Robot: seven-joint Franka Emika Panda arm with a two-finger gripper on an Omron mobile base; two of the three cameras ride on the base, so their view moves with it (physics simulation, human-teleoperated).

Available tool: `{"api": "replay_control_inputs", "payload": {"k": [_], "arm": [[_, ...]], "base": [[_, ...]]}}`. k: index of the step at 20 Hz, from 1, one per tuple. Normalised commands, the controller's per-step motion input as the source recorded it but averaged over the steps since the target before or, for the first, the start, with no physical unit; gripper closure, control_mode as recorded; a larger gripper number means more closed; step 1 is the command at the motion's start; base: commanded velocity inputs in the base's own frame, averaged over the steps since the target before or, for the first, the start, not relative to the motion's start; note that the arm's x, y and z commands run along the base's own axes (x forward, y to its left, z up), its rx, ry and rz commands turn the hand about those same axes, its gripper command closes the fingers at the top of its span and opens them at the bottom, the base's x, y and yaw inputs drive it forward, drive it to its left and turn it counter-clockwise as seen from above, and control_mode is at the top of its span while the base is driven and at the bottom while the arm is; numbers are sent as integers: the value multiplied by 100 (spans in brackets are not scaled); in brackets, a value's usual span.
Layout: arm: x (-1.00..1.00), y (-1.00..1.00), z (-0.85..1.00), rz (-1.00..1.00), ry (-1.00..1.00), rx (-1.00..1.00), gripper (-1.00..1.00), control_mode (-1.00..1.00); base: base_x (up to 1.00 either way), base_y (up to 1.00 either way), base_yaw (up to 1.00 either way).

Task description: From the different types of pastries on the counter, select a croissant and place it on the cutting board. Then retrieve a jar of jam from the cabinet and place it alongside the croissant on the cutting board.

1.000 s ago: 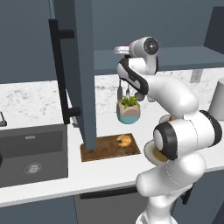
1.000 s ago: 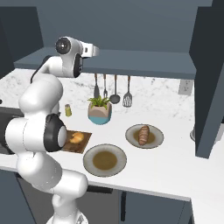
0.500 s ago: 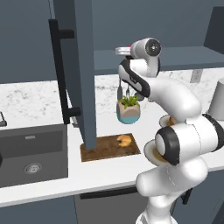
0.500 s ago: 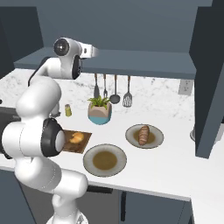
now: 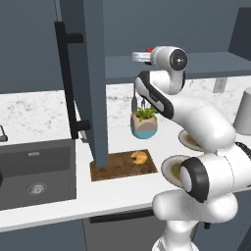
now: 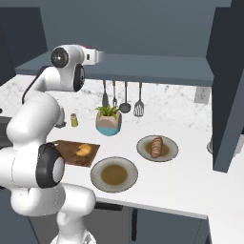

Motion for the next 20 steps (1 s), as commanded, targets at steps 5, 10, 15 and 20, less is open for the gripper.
{"api": "replay_control_inputs", "payload": {"k": [5,10,15,20], "arm": [[-86,-5,20,0,-15,5,100,-100],[-100,-5,5,0,-2,6,100,-100],[-100,0,0,0,0,2,100,-100],[-100,0,0,0,0,0,100,-100]], "base": [[0,0,0],[0,0,0],[0,0,0],[0,0,0]]}}
